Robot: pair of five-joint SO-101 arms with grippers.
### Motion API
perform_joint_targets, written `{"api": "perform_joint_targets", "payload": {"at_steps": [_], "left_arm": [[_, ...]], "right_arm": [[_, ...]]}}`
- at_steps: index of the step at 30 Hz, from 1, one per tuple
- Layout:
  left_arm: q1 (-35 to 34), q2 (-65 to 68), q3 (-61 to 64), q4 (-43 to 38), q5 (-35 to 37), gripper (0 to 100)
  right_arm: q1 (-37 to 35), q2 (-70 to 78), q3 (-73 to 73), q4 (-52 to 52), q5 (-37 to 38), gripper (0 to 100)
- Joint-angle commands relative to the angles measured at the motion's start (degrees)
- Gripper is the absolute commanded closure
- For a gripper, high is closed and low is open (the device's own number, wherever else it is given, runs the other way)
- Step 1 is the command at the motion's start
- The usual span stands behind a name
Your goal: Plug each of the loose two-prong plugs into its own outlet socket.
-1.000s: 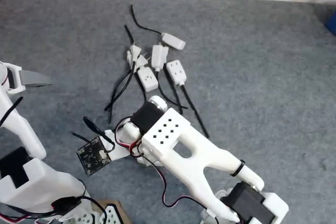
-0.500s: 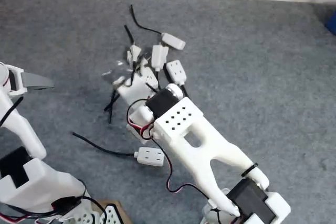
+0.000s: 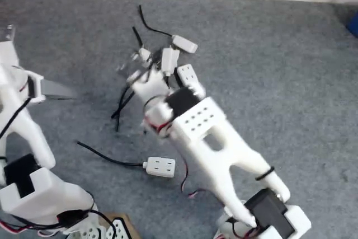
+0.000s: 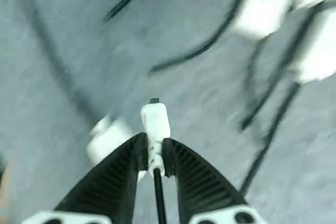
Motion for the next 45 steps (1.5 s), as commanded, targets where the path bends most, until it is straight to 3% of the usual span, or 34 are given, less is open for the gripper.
{"api": "perform_joint_targets", "payload": {"at_steps": [1,5,19,27,35,45], "left_arm": [[3.56,-1.01,-3.65,3.87,1.67,53],[3.47,-0.48,-4.35,4.04,1.67,53],[2.42,-0.4,-4.26,3.96,1.41,53],[2.51,-0.4,-4.18,4.4,1.41,53],[2.42,-0.4,-4.18,4.22,1.41,53],[2.42,-0.4,-4.18,4.22,1.41,53]], "right_arm": [[5.85,1.45,6.11,-16.4,5.54,99.1],[5.49,4.79,18.42,-28.88,14.59,99.1],[2.86,-8.84,38.81,-27.82,31.12,99.1],[3.03,-16.57,42.95,-27.56,28.84,98.0],[3.56,-16.57,42.86,-26.42,29.71,79.5],[3.21,-14.37,42.86,-26.42,29.63,78.9]]}}
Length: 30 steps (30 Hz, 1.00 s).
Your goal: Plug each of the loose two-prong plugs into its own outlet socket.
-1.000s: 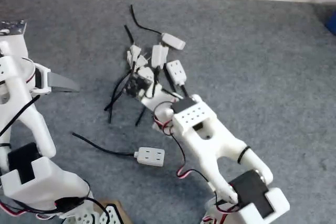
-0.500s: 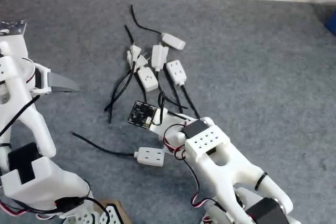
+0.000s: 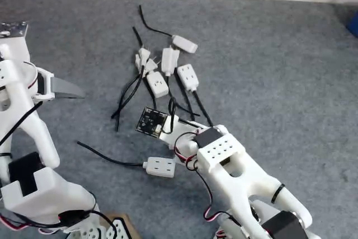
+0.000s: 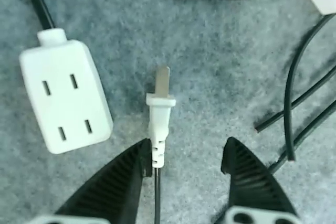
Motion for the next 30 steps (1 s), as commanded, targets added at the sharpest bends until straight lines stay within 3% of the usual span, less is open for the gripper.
{"api": "perform_joint_targets", "payload": {"at_steps": [1,16,22,30], "left_arm": [[-0.13,-0.4,-1.98,0.62,0.35,53],[-0.66,-0.4,-2.07,0.44,0.35,53],[-0.66,-0.4,-2.07,0.44,0.35,53],[-0.66,-0.4,-2.07,0.44,0.35,53]], "right_arm": [[-0.4,1.27,-0.31,0.48,0.18,78.9],[-0.4,10.77,-6.55,0.57,-2.29,79.6],[-0.13,11.21,-7.34,0.57,-4.04,98.8],[-0.22,11.21,-7.43,0.57,-8.09,99.3]]}}
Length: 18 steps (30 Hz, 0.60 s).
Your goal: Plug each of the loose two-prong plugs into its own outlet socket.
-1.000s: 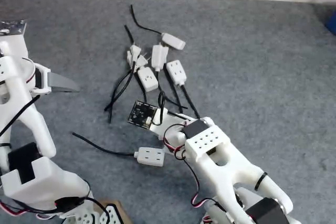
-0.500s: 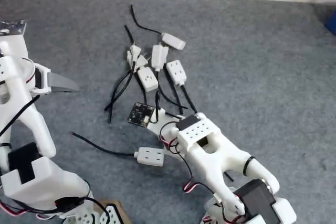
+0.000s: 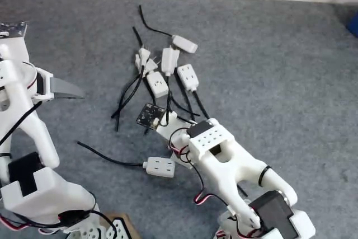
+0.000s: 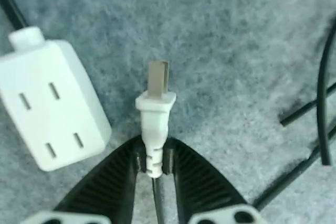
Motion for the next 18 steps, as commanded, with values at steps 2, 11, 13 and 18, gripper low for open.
{"api": "perform_joint_targets", "payload": {"at_steps": [2,11,13,18], "left_arm": [[-0.4,-0.4,-2.07,0.44,0.35,53],[2.77,-1.89,-3.38,0.88,0.35,53],[3.56,-3.03,-3.56,0.88,0.35,53],[6.73,-8.13,-3.65,1.05,0.53,53]], "right_arm": [[-0.22,-0.57,-2.59,0.57,-1.49,99.3],[-1.45,-9.19,-13.14,1.45,-14.95,99.2],[-2.95,-11.82,-14.55,1.63,-15.65,99.2],[-5.67,-14.02,-15.25,1.63,-19.6,99.2]]}}
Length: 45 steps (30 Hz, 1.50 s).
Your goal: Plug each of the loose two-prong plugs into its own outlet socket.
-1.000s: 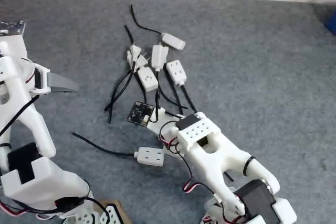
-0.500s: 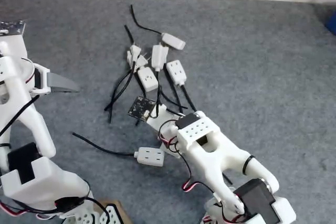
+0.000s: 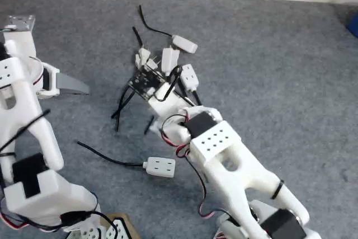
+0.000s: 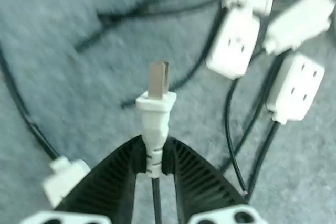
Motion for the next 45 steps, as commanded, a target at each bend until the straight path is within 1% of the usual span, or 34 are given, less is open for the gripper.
{"api": "perform_joint_targets", "payload": {"at_steps": [1,6,8,12,14,17,21,24,31,34,37,40,45], "left_arm": [[3.65,-6.37,-2.33,1.32,0.62,53],[9.1,-13.93,-1.89,4.22,0.62,53],[10.59,-17.01,0.13,4.92,0.35,53],[14.29,-24.22,9.8,4.75,-0.79,53],[16.48,-29.14,15.16,3.34,-1.05,53],[17.98,-38.9,25.54,-0.79,-2.2,53],[17.98,-52.53,41.89,-14.24,-2.29,53],[18.07,-58.59,48.57,-20.4,-2.11,53],[19.21,-59.74,52.79,-26.2,-1.23,53],[20.53,-59.74,54.29,-26.9,-0.53,53],[21.23,-59.74,56.92,-27.6,-0.53,53],[21.05,-59.82,60.7,-30.33,-0.53,53],[20.88,-59.82,63.25,-33.23,-0.53,53]], "right_arm": [[-1.63,-2.77,-3.03,0.22,-2.37,99.2],[-2.15,-2.86,-3.03,0.22,-3.96,99.2],[-2.15,-3.3,-3.12,0.13,-4.48,99.2],[-2.15,-3.38,-3.12,0.04,-6.59,99.2],[-2.15,-3.38,-3.12,0.04,-6.95,99.2],[-2.15,-3.38,-2.95,0.31,-7.21,99.2],[-2.42,-3.38,-3.03,0.13,-9.41,99.2],[-4.7,-3.38,-2.51,0.04,-9.76,99.2],[-8.13,-3.38,1.27,-3.65,-9.76,99.2],[-8.04,-3.38,1.63,-3.74,-9.85,99.2],[-7.87,-3.47,1.54,-3.47,-9.85,99.2],[-7.87,-3.56,1.19,-1.19,-9.93,99.2],[-8.13,-8.84,1.01,0.75,-9.93,99.2]]}}
